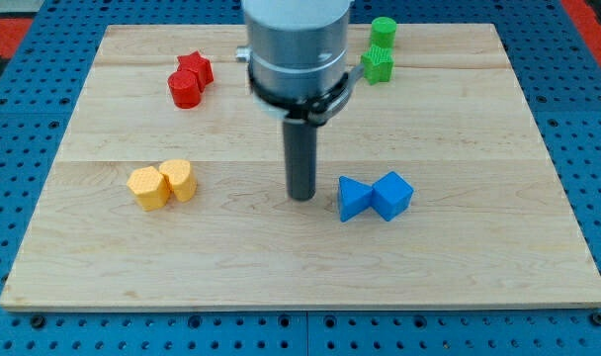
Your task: Slide the green circle towards top center
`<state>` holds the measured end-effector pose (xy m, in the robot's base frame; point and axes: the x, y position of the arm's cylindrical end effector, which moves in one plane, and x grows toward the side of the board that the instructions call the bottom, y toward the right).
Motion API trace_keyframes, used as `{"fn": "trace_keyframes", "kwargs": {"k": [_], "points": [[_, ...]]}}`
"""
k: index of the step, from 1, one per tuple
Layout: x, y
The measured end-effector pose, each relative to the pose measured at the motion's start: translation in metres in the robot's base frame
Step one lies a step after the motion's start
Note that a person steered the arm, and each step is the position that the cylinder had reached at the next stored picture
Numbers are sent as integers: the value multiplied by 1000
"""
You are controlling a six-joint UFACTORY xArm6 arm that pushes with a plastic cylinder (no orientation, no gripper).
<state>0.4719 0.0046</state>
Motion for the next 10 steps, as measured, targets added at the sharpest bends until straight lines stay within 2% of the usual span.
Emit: {"fn": "trace_keyframes", "kwargs": {"k": [1, 2, 3, 4, 6, 7, 8, 10], "points": [[-11, 1], [-38, 54], [-94, 132], [-110, 184], [-211, 191], [-252, 170], [-273, 156], [-270, 73]]}}
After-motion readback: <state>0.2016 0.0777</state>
